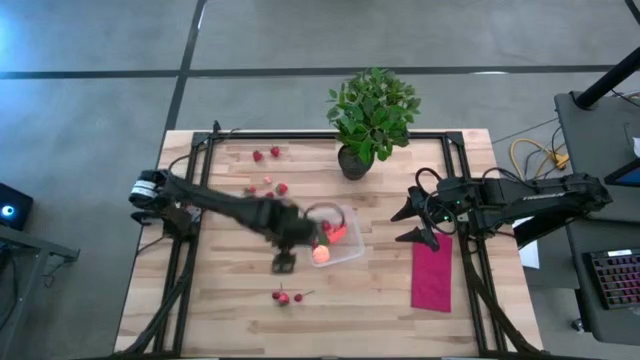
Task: Pick and placing Produce into tupperware
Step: Put the red cherry into the transparent bin
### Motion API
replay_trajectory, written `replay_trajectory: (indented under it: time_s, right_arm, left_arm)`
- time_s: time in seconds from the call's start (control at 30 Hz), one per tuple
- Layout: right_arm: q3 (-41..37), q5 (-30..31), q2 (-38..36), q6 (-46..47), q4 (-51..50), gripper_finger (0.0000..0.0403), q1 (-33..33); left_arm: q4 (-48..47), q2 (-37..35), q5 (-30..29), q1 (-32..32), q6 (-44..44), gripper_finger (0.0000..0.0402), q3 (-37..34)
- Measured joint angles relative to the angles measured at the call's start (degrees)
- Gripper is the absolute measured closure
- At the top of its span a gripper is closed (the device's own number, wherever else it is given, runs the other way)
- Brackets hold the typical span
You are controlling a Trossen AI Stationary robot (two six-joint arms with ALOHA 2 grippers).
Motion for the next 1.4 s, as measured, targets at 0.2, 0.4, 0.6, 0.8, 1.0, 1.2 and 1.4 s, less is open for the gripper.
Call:
replay_trajectory:
  time_s: [0.2,0.4,0.6,0.8,1.0,1.2,1.4]
  right_arm:
    - [0.0,0.0,0.01,-0.01,0.02,0.0099,0.0]
    - [0.0,0.02,0.0,0.0,0.02,0.0094,0.0]
    - [0.0,0.02,0.0,0.0,0.0,0.0094,0.0]
    - [0.0,0.0,0.0,0.0,0.04,0.0099,0.0]
    - [0.0,0.01,0.0,0.0,0.02,0.0092,0.0]
    - [0.0,0.0,0.0,0.0,0.04,0.0097,0.0]
    - [0.0,0.01,0.0,0.0,0.02,0.0097,-0.01]
  left_arm:
    - [3.95,0.25,0.45,-11.4,0.92,0.0168,-0.92]
    - [14.32,0.9,-7.53,-15.66,-0.24,0.0169,-4.15]
    - [19.33,2.26,-7.46,-16.12,-11.9,0.0169,-5.44]
    - [21.55,5.56,-7.65,-17.55,-15.15,0.0169,-5.49]
    - [23.5,9.68,-10.12,-17.89,-19.63,0.0169,-5.49]
    - [23.78,10.82,-11.47,-17.91,-22.69,0.0169,-5.47]
    - [24.54,10.93,-11.4,-17.91,-26.49,0.0169,-5.46]
